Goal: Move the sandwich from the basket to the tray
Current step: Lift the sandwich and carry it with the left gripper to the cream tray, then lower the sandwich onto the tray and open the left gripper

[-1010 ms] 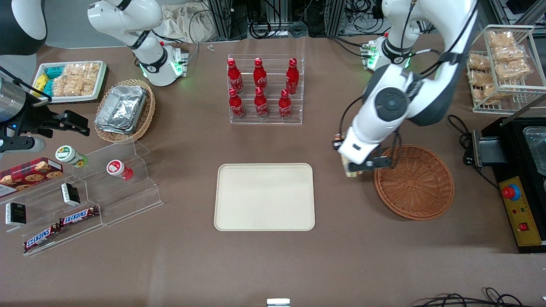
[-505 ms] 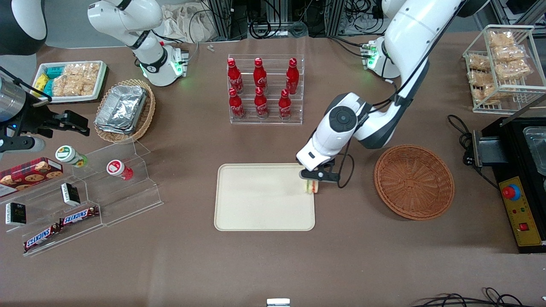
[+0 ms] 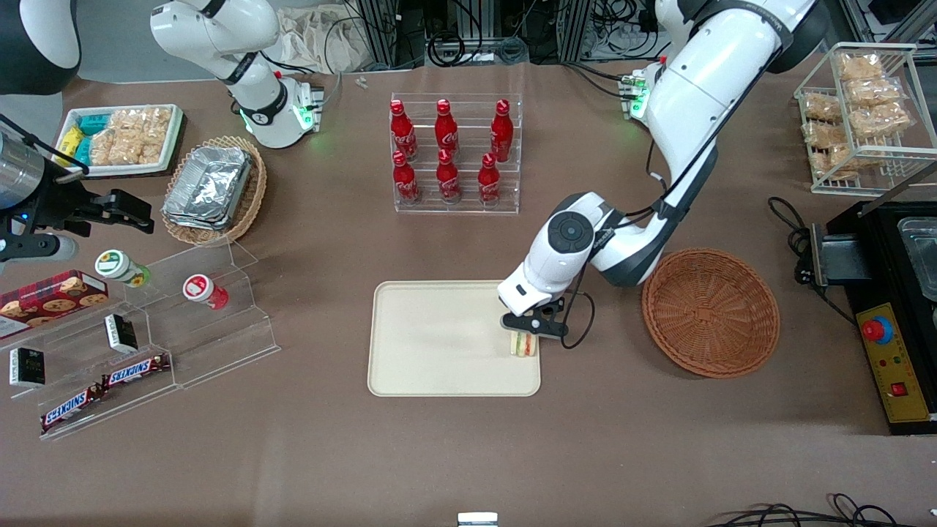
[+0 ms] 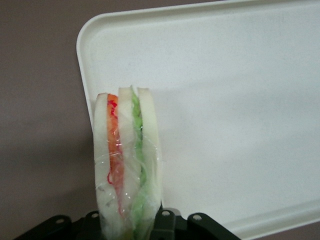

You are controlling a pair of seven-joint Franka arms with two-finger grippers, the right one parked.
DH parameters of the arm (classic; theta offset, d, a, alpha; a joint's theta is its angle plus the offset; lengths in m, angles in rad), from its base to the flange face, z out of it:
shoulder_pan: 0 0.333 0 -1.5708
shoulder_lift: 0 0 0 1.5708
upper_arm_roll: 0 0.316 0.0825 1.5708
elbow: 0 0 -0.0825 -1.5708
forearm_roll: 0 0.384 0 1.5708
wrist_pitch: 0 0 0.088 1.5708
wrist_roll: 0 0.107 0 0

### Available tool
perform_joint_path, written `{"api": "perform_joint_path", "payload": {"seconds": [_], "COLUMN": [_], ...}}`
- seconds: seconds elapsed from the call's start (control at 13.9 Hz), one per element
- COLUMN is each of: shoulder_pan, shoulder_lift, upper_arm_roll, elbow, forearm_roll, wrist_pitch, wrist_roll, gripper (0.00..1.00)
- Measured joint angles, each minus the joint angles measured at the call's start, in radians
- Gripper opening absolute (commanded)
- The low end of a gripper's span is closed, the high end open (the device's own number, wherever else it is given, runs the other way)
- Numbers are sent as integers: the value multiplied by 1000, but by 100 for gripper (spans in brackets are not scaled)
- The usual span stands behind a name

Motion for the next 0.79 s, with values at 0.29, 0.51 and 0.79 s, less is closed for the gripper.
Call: {"api": "perform_joint_path", "payload": {"seconds": [0.29, 0.51, 0.79], "shoulder_pan": [-1, -1, 24], "shoulder_lift": [10, 10, -31], "upper_arm_roll": [-1, -1, 3], "elbow": [13, 23, 71], "forearm_roll": [13, 17, 16], "wrist_pitch": [0, 0, -1], "wrist_roll": [-73, -128, -158], "gripper": [99, 100, 100]}}
